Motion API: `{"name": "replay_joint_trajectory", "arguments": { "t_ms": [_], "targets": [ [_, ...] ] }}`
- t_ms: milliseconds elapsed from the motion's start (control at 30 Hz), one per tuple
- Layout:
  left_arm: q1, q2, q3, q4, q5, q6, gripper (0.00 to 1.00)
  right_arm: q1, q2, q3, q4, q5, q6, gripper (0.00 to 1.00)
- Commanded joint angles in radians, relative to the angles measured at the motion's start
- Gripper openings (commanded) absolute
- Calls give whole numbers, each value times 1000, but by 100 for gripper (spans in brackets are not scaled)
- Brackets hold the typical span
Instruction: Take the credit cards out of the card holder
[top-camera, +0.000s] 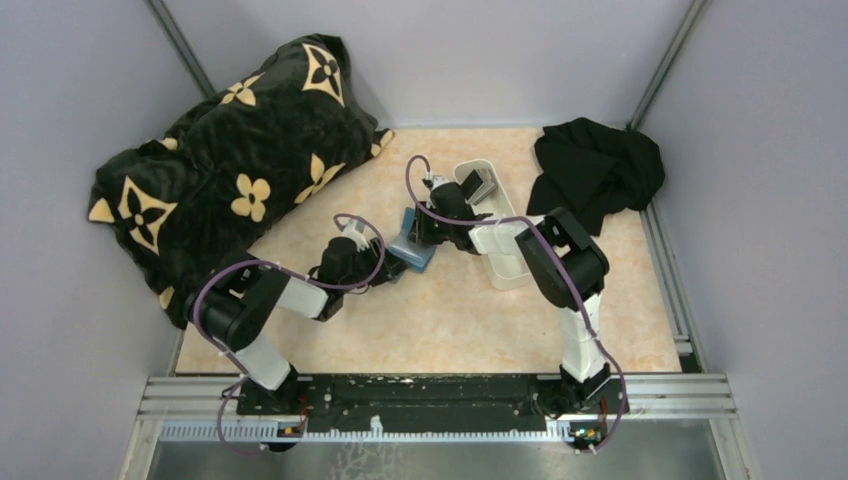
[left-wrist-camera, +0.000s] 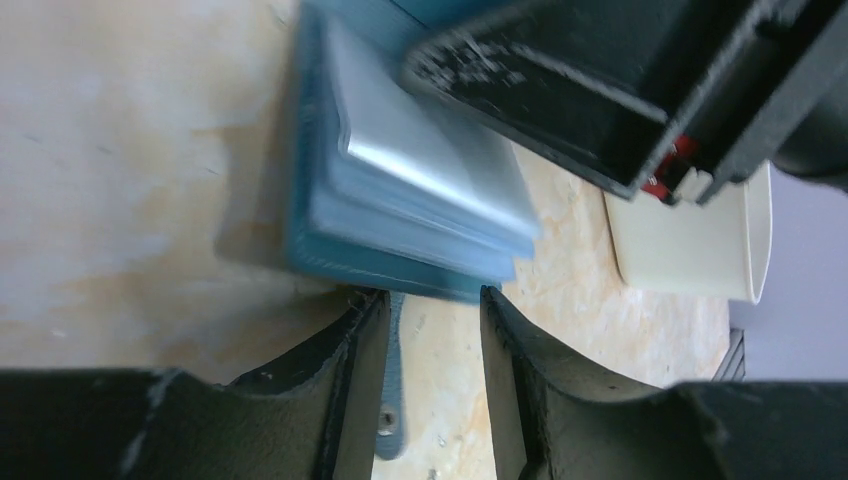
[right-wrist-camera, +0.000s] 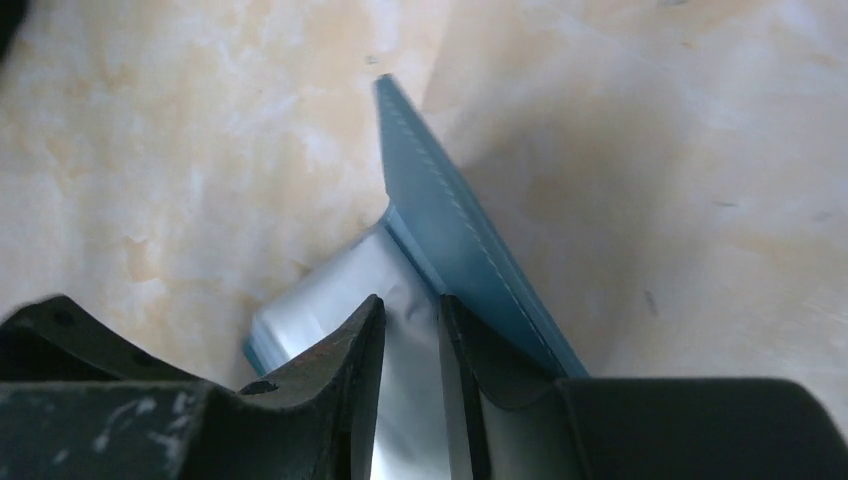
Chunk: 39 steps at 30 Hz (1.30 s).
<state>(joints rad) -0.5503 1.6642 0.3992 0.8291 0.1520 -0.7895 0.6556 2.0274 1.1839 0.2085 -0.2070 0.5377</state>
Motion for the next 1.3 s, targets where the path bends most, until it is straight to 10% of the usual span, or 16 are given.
{"name": "replay_joint_trajectory", "arguments": {
  "t_ms": [0,1267],
  "targets": [
    [90,53,0,-69,9,-12,47,-1,-53,-23,-176,88,-63,28],
    [61,15,219,-127,265,82,58,-1,-172,-231,-126,20,-17,28]
  ]
}}
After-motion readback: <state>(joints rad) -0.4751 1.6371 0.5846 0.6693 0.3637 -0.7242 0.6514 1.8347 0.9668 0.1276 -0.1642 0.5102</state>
